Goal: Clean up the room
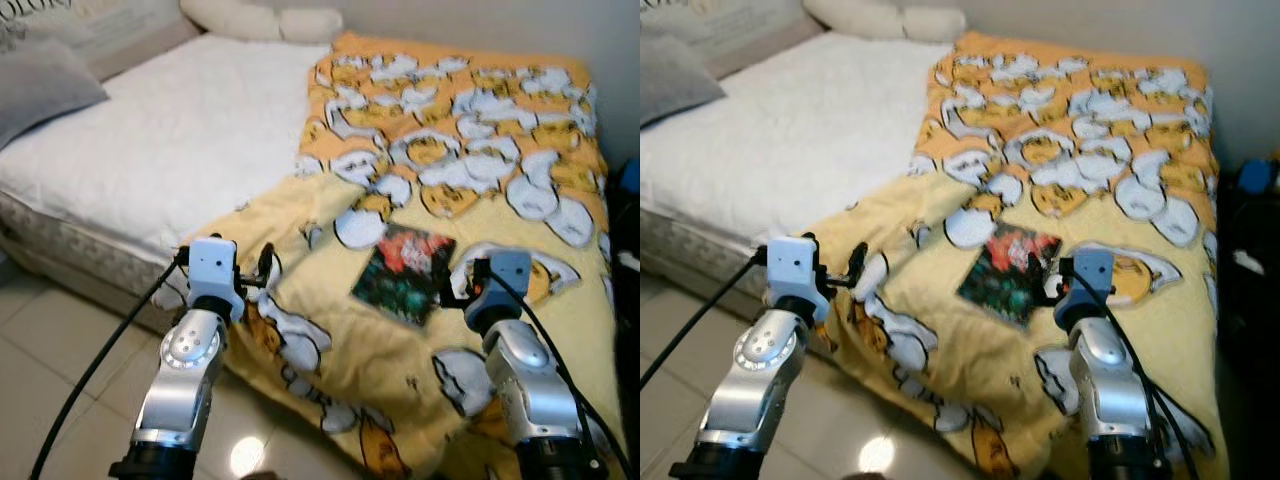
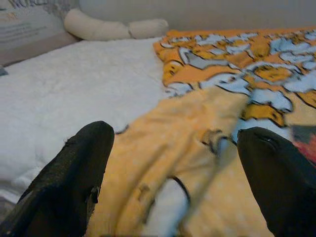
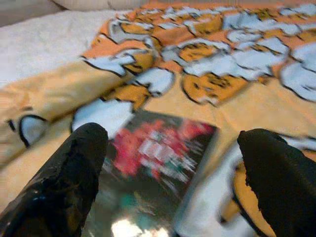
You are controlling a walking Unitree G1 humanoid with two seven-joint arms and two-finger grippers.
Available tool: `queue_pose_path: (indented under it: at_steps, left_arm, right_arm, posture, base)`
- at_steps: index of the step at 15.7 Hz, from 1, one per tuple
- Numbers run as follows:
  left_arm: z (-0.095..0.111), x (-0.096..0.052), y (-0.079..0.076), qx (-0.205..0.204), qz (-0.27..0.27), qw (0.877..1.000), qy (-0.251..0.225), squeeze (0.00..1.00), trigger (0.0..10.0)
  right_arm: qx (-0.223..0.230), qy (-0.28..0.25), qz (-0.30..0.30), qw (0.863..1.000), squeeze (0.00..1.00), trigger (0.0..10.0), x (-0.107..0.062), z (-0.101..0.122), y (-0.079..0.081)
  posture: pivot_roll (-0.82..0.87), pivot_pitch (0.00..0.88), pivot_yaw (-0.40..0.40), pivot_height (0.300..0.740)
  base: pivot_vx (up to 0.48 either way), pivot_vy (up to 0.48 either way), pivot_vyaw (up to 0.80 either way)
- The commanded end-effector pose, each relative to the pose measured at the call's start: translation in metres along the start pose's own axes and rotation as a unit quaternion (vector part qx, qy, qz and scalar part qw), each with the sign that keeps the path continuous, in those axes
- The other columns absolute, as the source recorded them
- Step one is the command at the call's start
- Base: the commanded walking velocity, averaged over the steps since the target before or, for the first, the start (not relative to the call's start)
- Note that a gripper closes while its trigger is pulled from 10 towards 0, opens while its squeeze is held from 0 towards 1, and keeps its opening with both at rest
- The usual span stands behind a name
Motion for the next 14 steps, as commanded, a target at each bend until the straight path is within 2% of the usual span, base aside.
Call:
queue_pose_path:
  at_steps: [1, 3, 7, 9, 11, 14]
  left_arm:
    - [-0.0019, -0.0017, 0.0111, 0.005, 0.016, 1.0, 0.005, 0.82, 10.0]
    - [-0.0049, -0.0016, 0.0143, 0.01, 0.032, 0.999, 0.012, 0.77, 10.0]
    - [-0.0048, -0.0019, 0.0118, 0.019, 0.026, 0.999, 0.011, 0.77, 10.0]
    - [-0.0043, -0.0015, 0.011, 0.019, 0.027, 0.999, 0.011, 0.77, 10.0]
    - [-0.0042, -0.0013, 0.0106, 0.02, 0.027, 0.999, 0.011, 0.77, 10.0]
    - [-0.0045, -0.0018, 0.0108, 0.022, 0.027, 0.999, 0.012, 0.77, 10.0]
  right_arm:
    - [0.009, -0.003, 0.018, 1.0, 0.0, 10.0, 0.0024, 0.0018, 0.0113]
    - [-0.006, 0.0, 0.022, 1.0, 0.0, 10.0, 0.0043, 0.0014, 0.0116]
    - [-0.02, 0.004, 0.029, 0.999, 0.0, 10.0, 0.0055, 0.0013, 0.0121]
    - [-0.02, 0.004, 0.029, 0.999, 0.0, 10.0, 0.0055, 0.0019, 0.011]
    - [-0.019, 0.005, 0.029, 0.999, 0.0, 10.0, 0.0065, 0.0021, 0.0099]
    - [-0.021, 0.008, 0.035, 0.999, 0.0, 10.0, 0.0092, 0.002, 0.0116]
  posture:
    - [0.03, 0.005, 0.041, 0.74]
    - [0.03, 0.007, 0.04, 0.74]
    - [0.02, 0.013, 0.047, 0.74]
    - [0.02, 0.016, 0.047, 0.74]
    - [0.02, 0.017, 0.046, 0.74]
    - [0.02, 0.019, 0.044, 0.74]
  base:
    - [0.375, 0.0, 0.0]
    - [0.0, 0.0, 0.0]
    - [0.0, 0.0, -0.16]
    - [0.0, -0.306, 0.0]
    - [0.0, -0.317, 0.6]
    - [0.0, -0.315, 0.0]
Point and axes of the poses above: a point about 5 cm out from each wrist's last joint towards the gripper, its own x axis pointing out of the wrist towards the gripper, its own z axis along the axis of the wrist's last joint, y = z × x, the point moved 5 cm from there along x, pointing out of the wrist towards the gripper, and after that the axes turned 3 degrees about x, right-handed, at the moved point
